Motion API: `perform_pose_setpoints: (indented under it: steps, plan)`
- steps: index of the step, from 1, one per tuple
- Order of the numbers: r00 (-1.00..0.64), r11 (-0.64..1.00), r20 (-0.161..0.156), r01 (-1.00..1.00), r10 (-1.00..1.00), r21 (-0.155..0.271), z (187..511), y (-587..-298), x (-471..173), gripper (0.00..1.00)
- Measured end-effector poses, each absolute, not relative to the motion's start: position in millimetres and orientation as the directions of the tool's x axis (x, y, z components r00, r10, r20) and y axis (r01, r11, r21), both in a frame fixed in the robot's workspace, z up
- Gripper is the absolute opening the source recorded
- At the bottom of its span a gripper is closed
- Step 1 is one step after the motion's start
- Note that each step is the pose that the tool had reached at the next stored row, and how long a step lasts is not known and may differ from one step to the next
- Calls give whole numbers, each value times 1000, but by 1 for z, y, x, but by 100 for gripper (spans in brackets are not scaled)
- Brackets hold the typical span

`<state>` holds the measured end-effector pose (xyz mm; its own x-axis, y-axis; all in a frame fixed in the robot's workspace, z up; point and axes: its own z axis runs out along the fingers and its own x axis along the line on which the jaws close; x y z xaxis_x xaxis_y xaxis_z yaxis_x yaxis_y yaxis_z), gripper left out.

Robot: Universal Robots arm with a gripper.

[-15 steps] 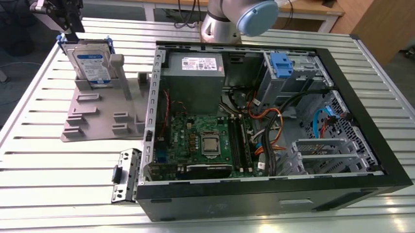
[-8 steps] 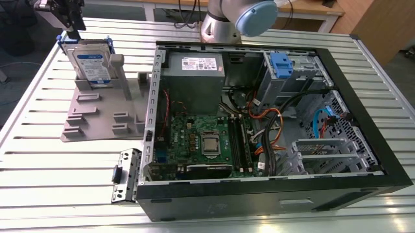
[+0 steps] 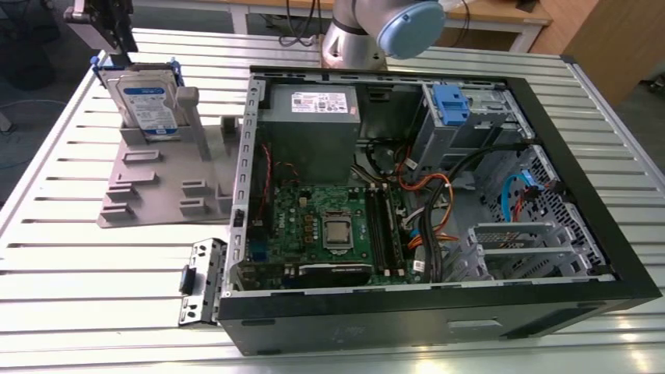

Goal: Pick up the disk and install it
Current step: 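Pick up the disk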

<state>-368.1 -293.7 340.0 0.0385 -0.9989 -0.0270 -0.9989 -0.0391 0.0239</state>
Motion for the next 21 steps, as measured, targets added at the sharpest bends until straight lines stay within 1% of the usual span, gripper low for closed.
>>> perform_pose_setpoints:
  steps: [2,11,13,14,15,21]
  plan:
    - [63,-64,-27,-998,-998,24,339,-294,-368,41]
    - [66,-67,-27,-997,-997,24,339,-294,-368,42]
    - [66,-67,-27,-997,-997,24,339,-294,-368,54]
    - [66,-67,-27,-997,-997,24,339,-294,-368,54]
    - [67,-67,-27,-997,-997,24,339,-294,-368,60]
    - [67,-68,-27,-997,-997,24,339,-294,-368,60]
